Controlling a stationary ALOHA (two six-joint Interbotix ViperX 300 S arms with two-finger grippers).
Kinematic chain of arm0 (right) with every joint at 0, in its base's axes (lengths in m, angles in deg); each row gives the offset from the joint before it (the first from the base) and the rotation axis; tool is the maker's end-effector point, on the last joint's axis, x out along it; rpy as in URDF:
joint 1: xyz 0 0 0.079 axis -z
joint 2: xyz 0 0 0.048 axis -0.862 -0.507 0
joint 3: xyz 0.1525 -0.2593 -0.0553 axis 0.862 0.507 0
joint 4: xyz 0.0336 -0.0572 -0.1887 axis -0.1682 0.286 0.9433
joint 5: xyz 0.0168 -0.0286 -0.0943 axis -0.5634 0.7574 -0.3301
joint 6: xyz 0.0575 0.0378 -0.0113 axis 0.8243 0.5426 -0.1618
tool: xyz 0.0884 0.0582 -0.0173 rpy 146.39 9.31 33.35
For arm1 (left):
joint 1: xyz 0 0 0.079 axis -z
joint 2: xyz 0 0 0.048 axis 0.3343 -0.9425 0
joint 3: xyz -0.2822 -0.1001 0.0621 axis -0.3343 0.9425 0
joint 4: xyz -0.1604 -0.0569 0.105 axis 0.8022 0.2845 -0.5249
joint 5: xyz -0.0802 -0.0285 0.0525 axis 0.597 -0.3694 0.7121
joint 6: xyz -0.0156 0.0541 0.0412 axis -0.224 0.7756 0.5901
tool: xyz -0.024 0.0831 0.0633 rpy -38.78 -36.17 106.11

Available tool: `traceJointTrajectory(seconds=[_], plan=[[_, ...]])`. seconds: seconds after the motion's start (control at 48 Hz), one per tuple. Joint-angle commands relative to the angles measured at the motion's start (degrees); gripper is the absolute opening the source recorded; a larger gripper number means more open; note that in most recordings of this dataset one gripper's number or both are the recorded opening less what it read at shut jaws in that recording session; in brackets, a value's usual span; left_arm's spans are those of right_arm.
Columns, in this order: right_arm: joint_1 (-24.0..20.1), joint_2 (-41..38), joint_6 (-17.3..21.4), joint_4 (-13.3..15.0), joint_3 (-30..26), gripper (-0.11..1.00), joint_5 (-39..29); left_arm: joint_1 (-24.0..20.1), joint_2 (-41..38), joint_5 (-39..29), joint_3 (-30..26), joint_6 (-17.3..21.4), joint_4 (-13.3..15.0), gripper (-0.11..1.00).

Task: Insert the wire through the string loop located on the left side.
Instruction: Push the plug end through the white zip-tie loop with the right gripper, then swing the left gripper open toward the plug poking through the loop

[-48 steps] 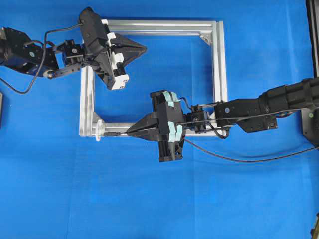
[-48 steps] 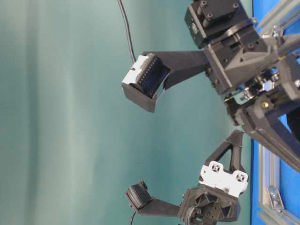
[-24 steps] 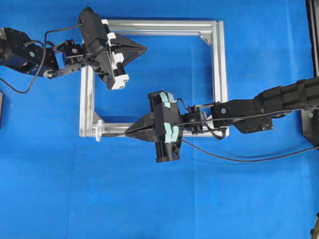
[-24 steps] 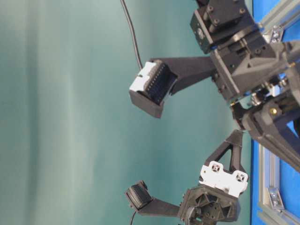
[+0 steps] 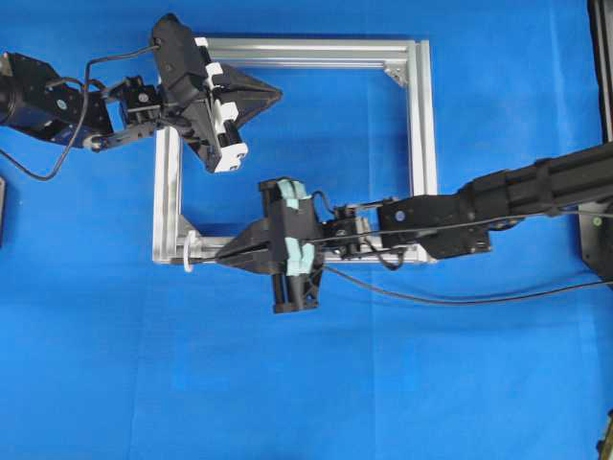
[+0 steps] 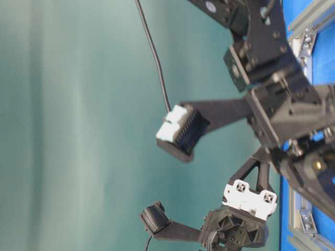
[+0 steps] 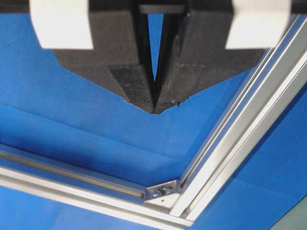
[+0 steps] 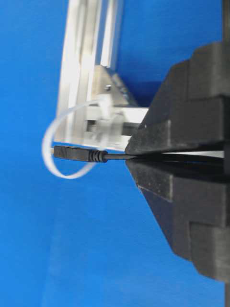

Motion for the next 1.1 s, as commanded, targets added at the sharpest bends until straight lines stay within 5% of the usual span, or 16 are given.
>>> traceJointTrajectory(seconds=[0.0, 0.625, 1.084], plan=[[0.09, 0.09, 0.09, -0.09, -2.64, 0.00, 0.09, 0.00, 1.85, 0.35, -0.35, -0.09, -0.09, 0.00], [0.18, -1.85, 0.09, -0.09, -5.71, 0.00, -1.23, 0.00, 2.64, 0.35, 0.97, -0.09, -0.09, 0.00], [0.26, -1.85, 0.00, -0.09, -5.63, 0.00, -1.14, 0.26, 18.46, 0.26, 19.07, 0.00, -0.26, 0.00]])
